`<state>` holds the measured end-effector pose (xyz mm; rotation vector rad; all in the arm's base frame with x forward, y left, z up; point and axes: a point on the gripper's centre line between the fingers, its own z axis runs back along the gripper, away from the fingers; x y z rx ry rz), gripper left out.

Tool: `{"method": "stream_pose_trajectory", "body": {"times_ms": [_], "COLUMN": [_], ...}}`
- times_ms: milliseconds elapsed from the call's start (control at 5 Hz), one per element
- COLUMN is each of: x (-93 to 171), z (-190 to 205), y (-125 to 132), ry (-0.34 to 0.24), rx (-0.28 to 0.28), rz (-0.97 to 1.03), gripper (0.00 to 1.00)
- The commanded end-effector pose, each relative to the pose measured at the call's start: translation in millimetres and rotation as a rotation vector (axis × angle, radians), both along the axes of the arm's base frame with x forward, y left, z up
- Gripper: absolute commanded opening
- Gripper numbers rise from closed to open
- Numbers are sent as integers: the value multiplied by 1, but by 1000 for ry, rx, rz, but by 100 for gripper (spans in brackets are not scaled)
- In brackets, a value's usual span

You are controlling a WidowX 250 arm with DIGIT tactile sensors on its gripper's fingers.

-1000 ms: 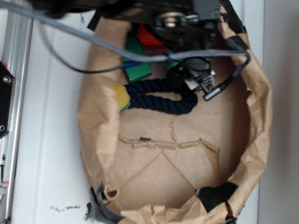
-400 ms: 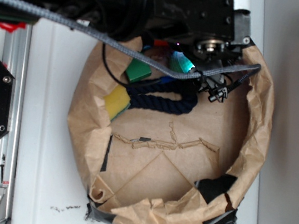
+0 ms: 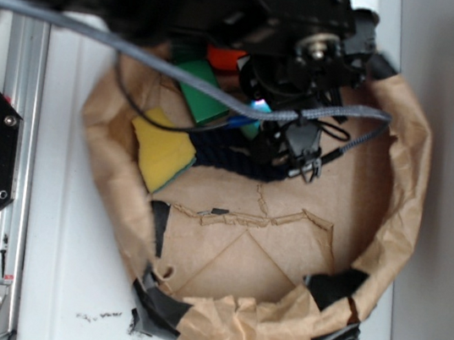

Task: Grab the green ball.

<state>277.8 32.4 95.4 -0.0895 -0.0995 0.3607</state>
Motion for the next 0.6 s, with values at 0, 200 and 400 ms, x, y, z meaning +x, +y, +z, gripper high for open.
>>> {"method": "stream_pose_trajectory", "body": {"times_ms": [0,200,400], "x": [-1,-6,-10], "z": [63,71,75], "y": [-47,-71,-75], "ry": [-43,-12,-4], "rx": [-50,-19,-31], "rz": [-334,-507,-495], "gripper": [0,0,0]}}
